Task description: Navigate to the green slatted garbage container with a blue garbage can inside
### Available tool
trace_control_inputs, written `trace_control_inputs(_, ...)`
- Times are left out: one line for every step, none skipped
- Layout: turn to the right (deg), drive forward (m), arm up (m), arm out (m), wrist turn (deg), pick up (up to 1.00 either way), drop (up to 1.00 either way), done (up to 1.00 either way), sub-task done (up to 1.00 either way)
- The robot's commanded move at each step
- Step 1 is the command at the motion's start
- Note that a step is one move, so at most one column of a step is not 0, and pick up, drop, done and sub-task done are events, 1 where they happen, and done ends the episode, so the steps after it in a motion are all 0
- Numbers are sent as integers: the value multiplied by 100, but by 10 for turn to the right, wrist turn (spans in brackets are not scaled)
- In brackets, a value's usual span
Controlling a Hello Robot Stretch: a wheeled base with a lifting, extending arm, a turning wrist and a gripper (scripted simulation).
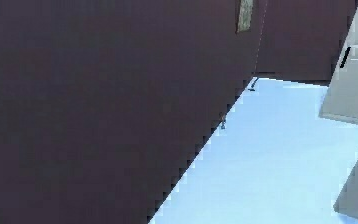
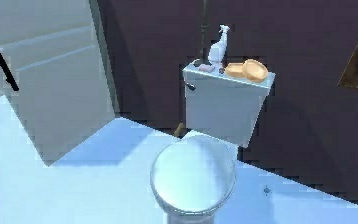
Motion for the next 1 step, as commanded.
trace_control_inputs(240, 0, 0, 0, 0, 0, 0, 0, 0)
